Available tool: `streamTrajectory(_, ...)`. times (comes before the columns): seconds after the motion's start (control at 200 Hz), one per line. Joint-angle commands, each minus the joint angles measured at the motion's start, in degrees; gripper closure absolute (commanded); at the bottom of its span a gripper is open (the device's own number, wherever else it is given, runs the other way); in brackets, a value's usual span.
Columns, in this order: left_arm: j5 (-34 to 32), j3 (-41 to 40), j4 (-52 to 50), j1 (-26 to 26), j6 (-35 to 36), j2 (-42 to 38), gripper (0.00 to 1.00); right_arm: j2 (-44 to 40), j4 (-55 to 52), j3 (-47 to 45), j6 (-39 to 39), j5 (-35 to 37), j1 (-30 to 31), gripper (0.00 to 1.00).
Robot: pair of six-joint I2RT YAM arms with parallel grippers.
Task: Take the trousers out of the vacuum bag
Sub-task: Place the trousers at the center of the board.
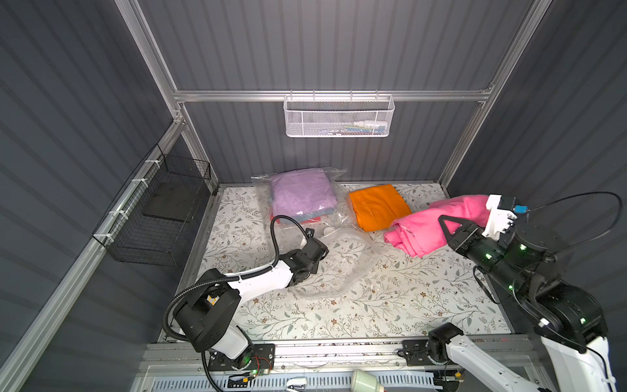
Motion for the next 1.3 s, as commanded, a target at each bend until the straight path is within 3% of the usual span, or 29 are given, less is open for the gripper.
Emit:
streamTrajectory(0.0, -1.4, 0.4, -2.3, 0.3, -0.9, 0.0, 1.0, -0.2, 4.0, 0.2, -1.9, 1.8, -0.2, 0.99)
streamTrajectory(0.415, -3.7, -5.4, -4.5, 0.3, -1.9, -12.9, 1.0, 4.4, 8.5, -5.9, -2.3, -2.7, -1.7, 0.98)
streamTrajectory(0.64, -3.8, -5.4, -5.7, 0.3, -2.8, -13.8, 1.0, 8.4, 12.6, -7.3, -2.9, -3.6, -3.0, 0.99)
streamTrajectory(1.03, -4.4, -4.5, -6.6, 0.3, -2.6, -13.9, 1.0, 17.5, 19.1, -4.4, -2.7, -11.3, -10.2, 0.98)
streamTrajectory(1.296, -4.4, -3.2, -7.3, 0.3, -2.5, -13.1, 1.0, 26.2, 23.2, -0.7, -3.4, -11.5, -12.1, 0.99)
